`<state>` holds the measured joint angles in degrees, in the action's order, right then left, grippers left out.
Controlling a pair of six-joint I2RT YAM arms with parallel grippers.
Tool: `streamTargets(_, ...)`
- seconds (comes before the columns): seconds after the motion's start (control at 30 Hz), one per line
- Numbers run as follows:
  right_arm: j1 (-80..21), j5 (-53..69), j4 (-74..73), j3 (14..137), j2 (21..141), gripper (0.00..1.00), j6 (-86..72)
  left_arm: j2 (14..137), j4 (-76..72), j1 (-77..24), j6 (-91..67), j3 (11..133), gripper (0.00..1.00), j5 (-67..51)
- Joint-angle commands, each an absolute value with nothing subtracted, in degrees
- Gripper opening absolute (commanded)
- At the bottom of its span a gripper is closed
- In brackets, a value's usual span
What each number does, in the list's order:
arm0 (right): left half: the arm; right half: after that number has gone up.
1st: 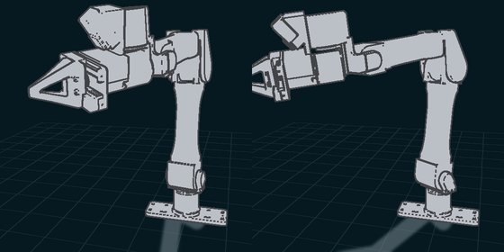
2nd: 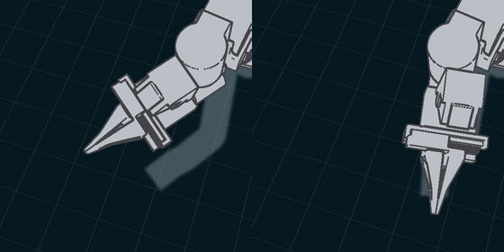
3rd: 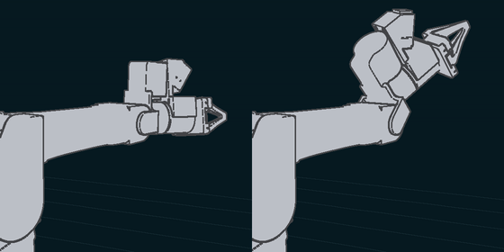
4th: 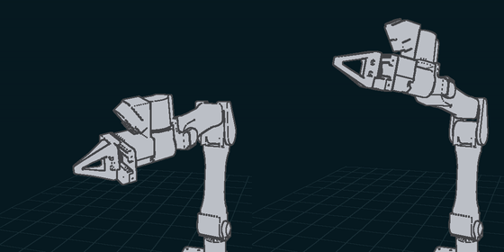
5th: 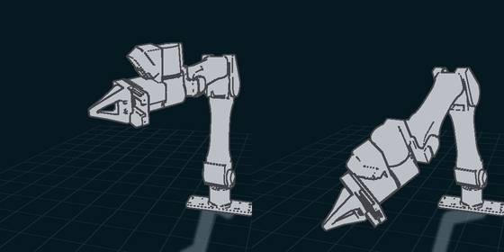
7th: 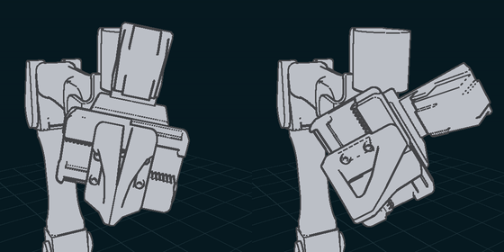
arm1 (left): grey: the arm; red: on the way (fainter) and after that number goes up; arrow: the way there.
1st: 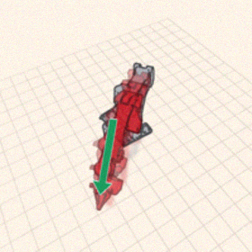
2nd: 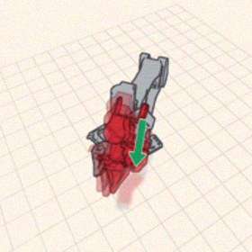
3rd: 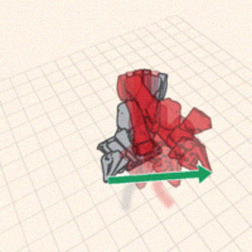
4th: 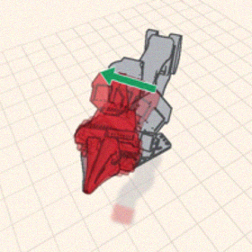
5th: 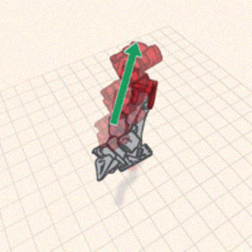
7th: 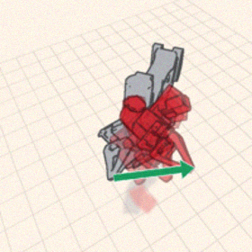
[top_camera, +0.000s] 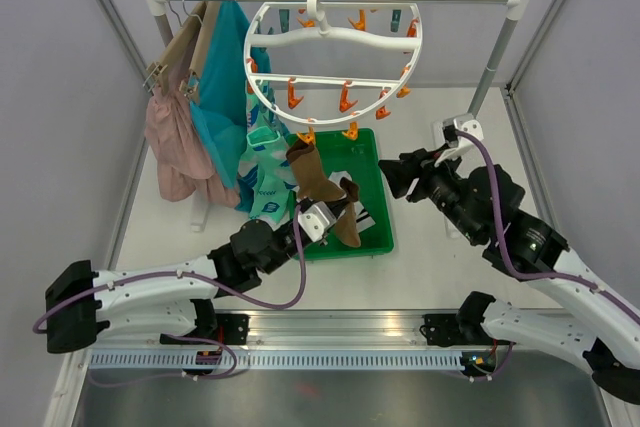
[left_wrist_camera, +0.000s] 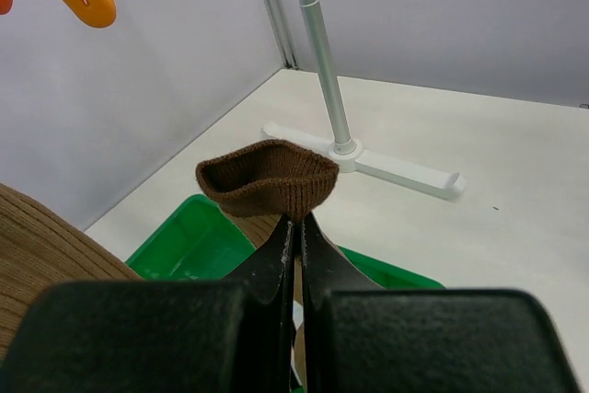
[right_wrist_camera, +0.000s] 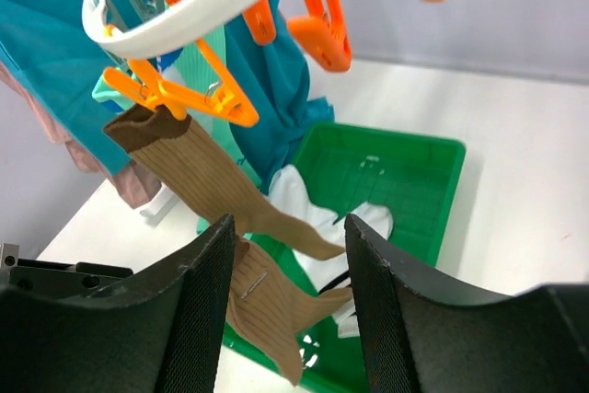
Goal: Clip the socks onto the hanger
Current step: Pick up the sock from the bin, then open the clamp at the hanger.
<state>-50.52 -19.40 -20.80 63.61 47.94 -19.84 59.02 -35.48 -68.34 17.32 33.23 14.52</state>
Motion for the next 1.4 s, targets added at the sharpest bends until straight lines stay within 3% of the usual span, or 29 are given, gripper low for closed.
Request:
streamTargets(0.0, -50.63, -21.97, -15.21, 62.23, 45.88, 0.58, -11.79, 57.39, -35.16, -68.64, 19.69, 34.37, 0.02, 14.94)
streamTargets(0.23, -50.36, -19.96, -8.97, 63.89, 50.08, 0.59, -0.53, 56.6, -34.28, -68.64, 19.95, 34.63, 0.02, 15.03)
streamTargets(0.43, -45.1, -3.89, -9.4, 64.08, 51.6, 0.55, 4.3, 55.64, -33.75, -68.64, 20.04, 34.63, 0.02, 14.94)
streamTargets(0.77, -41.75, 15.72, -5.8, 61.7, 53.34, 0.6, 7.29, 53.36, -32.78, -68.64, 20.3, 33.93, 0.02, 15.38)
streamTargets(1.37, -41.75, 13.27, 2.55, 64.25, 58.53, 0.62, 9.93, 49.92, -30.06, -68.64, 21.01, 33.4, 0.02, 16.44)
